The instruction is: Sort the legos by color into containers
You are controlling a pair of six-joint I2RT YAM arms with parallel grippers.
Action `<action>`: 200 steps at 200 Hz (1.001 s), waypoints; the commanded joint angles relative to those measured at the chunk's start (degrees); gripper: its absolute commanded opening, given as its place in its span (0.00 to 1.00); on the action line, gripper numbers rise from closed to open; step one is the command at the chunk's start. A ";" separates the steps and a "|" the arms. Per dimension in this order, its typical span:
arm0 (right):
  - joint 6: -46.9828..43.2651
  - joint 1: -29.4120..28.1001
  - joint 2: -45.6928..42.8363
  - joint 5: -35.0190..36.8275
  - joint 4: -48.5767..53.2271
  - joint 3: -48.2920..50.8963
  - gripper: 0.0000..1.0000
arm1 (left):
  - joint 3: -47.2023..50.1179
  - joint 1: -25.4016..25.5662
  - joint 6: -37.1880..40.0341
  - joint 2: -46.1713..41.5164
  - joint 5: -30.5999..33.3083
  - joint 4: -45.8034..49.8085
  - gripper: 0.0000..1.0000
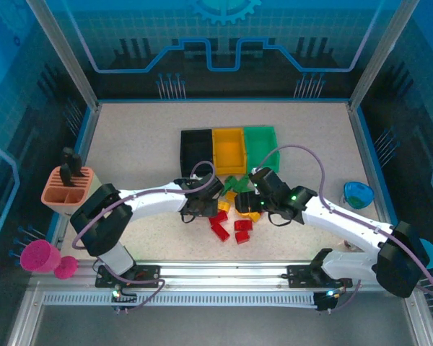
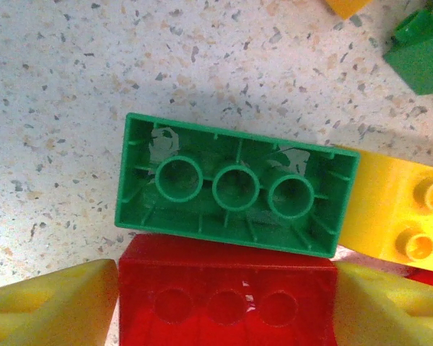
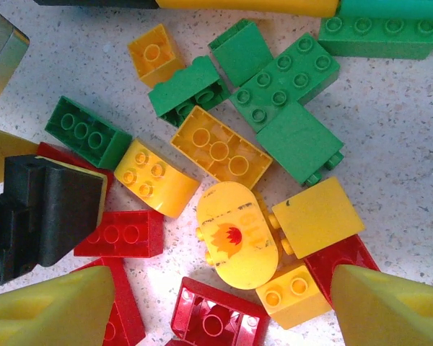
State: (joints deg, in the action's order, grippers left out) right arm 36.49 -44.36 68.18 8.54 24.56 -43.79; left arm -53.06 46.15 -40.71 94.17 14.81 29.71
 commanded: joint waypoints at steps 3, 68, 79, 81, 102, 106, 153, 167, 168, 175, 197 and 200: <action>0.73 -0.84 0.93 -0.12 -1.71 0.25 0.79 | 0.70 0.43 -1.17 0.66 1.12 0.76 0.74; 0.25 -0.87 0.88 0.36 -1.53 -0.73 0.79 | -1.22 0.69 -0.69 -4.25 2.57 4.41 0.57; 0.25 -0.90 0.51 0.47 -1.45 -0.58 0.79 | -1.71 0.70 -0.45 -6.61 2.86 5.03 0.57; 0.23 -0.90 0.38 0.48 -1.44 -0.55 0.79 | -1.81 0.72 -0.39 -7.09 2.95 5.18 0.57; 0.25 -0.88 -0.61 0.96 -1.11 -0.14 0.79 | -3.55 0.71 0.55 -11.44 4.38 7.11 0.58; 0.27 -0.87 -0.87 0.96 -1.12 -0.01 0.79 | -4.02 0.70 0.82 -12.04 4.63 7.54 0.58; 0.67 -0.90 -2.48 0.98 -1.09 0.46 0.80 | -10.42 -1.29 6.41 -14.36 6.99 8.18 0.61; 0.99 -0.86 -2.68 0.51 -0.76 0.46 0.80 | -12.94 -3.11 7.74 -13.35 6.45 8.02 0.61; 1.01 -0.88 -2.69 0.51 -0.75 0.50 0.80 | -13.03 -3.23 7.88 -13.24 6.41 7.96 0.61; 1.29 -0.99 -3.02 0.34 -0.61 0.69 0.80 | -14.14 -4.15 8.52 -12.81 6.18 7.48 0.61; 1.85 -1.17 -4.18 -0.25 -1.11 2.04 0.80 | -16.80 -7.66 9.96 -10.78 4.60 4.96 0.61; 1.74 -1.25 -4.34 -0.55 -1.33 2.35 0.80 | -17.15 -8.14 10.11 -10.38 4.32 4.58 0.61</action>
State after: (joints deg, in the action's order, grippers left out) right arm 36.93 -44.38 65.73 8.54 23.81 -43.38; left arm -66.74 41.32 -34.20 81.21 19.90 35.53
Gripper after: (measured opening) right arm 0.799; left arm 0.613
